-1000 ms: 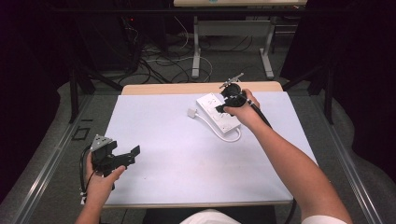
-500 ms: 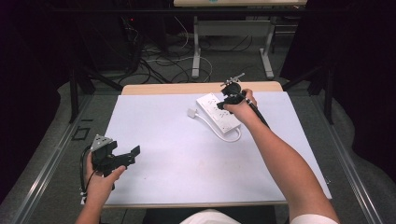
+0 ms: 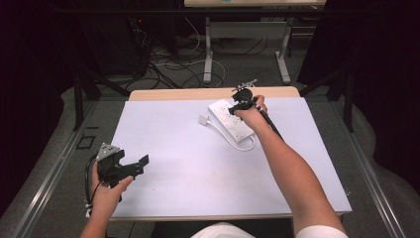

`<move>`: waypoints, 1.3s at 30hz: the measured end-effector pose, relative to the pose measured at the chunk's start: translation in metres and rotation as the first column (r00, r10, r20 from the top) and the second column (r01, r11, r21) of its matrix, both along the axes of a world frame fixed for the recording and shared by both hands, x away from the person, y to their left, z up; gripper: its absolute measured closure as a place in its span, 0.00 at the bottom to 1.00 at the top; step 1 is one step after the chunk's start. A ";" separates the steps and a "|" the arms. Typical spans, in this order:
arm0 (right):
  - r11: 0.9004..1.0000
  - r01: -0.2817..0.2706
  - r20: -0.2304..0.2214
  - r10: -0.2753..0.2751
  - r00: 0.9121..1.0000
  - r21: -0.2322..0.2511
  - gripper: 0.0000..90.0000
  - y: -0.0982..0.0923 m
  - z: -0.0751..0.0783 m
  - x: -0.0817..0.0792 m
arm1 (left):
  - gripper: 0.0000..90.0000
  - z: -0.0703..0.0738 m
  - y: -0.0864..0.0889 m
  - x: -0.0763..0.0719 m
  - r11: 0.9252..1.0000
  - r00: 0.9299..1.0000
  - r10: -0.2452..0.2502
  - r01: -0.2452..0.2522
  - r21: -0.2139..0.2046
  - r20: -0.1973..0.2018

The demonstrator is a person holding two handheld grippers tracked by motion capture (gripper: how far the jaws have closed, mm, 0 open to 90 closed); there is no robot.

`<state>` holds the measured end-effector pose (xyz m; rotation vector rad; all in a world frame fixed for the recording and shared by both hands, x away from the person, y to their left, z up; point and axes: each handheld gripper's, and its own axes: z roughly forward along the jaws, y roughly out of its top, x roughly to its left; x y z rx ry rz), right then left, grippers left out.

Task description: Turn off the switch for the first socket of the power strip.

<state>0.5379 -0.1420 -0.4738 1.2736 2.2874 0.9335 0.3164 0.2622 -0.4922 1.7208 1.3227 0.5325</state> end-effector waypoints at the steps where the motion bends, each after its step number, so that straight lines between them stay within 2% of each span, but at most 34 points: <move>1: 1.000 0.001 -0.003 -0.001 1.000 0.003 0.80 0.000 -0.001 0.001 | 0.05 0.000 0.000 0.000 1.000 1.000 0.000 0.000 0.000 0.000; 2: 1.000 0.005 0.002 -0.005 1.000 0.017 0.81 0.002 -0.002 0.001 | 0.05 0.000 0.000 0.000 1.000 1.000 0.000 0.000 0.001 0.001; 8: 1.000 0.020 0.009 -0.020 1.000 0.004 0.86 0.004 -0.006 0.004 | 0.05 0.000 0.001 0.000 1.000 1.000 -0.001 0.001 0.000 0.000; 15: 0.999 0.032 -0.014 -0.032 0.999 0.005 0.96 0.006 -0.013 0.007 | 0.05 0.000 0.000 0.000 1.000 1.000 -0.002 0.002 0.000 0.001; 17: 1.000 0.016 -0.024 -0.016 1.000 -0.010 0.98 0.006 -0.016 0.008 | 0.05 0.000 0.000 0.000 1.000 1.000 -0.002 0.002 0.001 0.000; 19: 1.000 0.024 -0.028 -0.025 0.999 -0.009 1.00 0.007 -0.018 0.009 | 0.05 0.000 0.000 0.000 1.000 1.000 -0.001 0.001 0.001 0.000; 20: 1.000 0.014 -0.029 -0.014 0.999 0.003 1.00 0.008 -0.020 0.010 | 0.05 -0.001 0.000 0.000 1.000 1.000 -0.001 0.001 0.000 0.000; 22: 1.000 0.020 -0.042 -0.021 0.999 -0.020 1.00 0.008 -0.022 0.010 | 0.05 -0.001 0.000 0.001 1.000 1.000 0.000 0.000 0.000 0.000; 27: 0.999 0.016 -0.058 -0.018 0.998 -0.032 1.00 0.011 -0.027 0.010 | 0.05 -0.001 0.000 0.001 1.000 1.000 0.002 -0.002 -0.002 -0.001; 36: 0.999 0.018 -0.080 -0.020 0.997 -0.028 1.00 0.014 -0.033 0.010 | 0.05 -0.001 0.000 0.001 1.000 1.000 0.001 -0.001 0.000 -0.002; 39: 1.000 0.012 -0.079 -0.013 0.997 -0.011 1.00 0.015 -0.036 0.011 | 0.05 -0.001 0.000 0.001 1.000 1.000 0.001 -0.001 0.000 -0.002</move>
